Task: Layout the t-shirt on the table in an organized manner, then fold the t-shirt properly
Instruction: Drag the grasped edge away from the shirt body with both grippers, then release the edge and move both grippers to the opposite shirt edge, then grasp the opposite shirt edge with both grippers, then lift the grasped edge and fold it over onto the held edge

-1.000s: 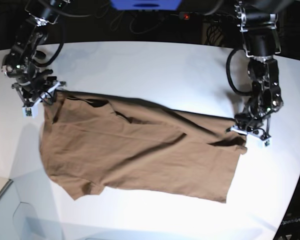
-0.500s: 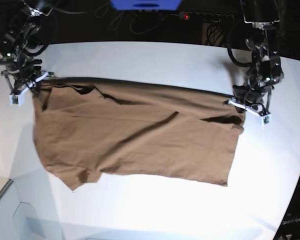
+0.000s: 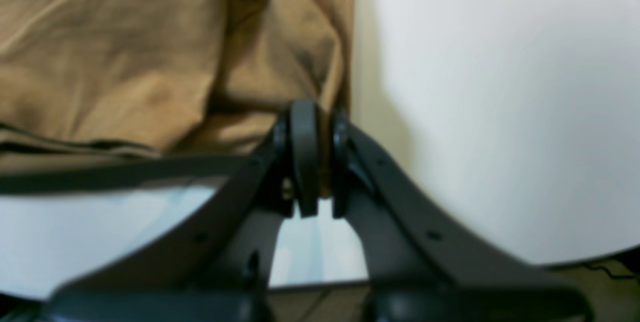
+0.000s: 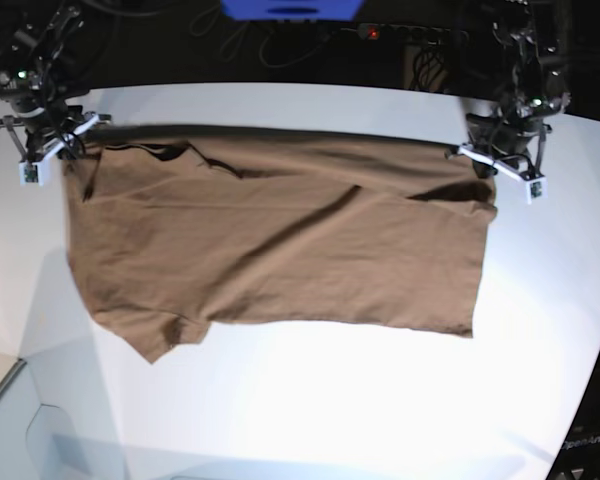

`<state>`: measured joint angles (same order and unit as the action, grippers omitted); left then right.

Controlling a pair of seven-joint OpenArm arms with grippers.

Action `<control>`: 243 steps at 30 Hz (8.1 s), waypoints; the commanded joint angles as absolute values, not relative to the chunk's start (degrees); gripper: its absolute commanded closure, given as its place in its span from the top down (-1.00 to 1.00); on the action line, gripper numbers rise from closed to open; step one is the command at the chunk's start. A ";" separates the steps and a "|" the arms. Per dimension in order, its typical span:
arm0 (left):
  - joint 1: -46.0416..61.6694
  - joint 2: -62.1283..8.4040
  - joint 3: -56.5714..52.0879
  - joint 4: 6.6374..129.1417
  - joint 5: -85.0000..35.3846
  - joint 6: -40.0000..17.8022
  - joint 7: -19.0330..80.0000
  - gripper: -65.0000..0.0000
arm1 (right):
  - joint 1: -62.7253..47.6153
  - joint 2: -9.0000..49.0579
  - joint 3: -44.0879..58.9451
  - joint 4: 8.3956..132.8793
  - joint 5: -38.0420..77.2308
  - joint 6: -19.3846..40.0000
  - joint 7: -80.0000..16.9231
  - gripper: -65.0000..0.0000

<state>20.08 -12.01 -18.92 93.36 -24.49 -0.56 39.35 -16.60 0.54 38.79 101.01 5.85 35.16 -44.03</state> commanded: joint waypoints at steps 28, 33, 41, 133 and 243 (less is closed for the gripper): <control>25.27 -12.53 -20.70 94.37 -23.78 0.04 43.21 -0.28 | -18.68 -2.77 47.34 102.20 6.11 40.00 -43.12 -0.36; 25.36 -12.88 -20.70 96.57 -23.78 -0.04 43.21 -0.26 | -18.42 -4.35 47.34 104.40 5.93 40.00 -43.12 -0.25; 26.33 -12.88 -20.79 103.60 -23.78 -0.04 43.21 0.09 | -18.42 -6.20 49.01 110.20 5.85 40.00 -43.12 0.16; -25.27 -14.37 2.51 44.97 -16.75 0.04 19.38 0.07 | 21.67 12.09 27.82 50.86 -1.98 37.67 -24.13 -1.00; 24.31 -12.26 -16.66 89.89 -39.16 0.04 19.91 -1.00 | 0.13 4.09 35.30 75.56 -10.24 40.00 -24.13 -0.47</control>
<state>24.12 -11.77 -16.69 89.25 -39.22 -0.16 19.35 0.32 3.95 35.24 75.57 -8.58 40.64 -21.80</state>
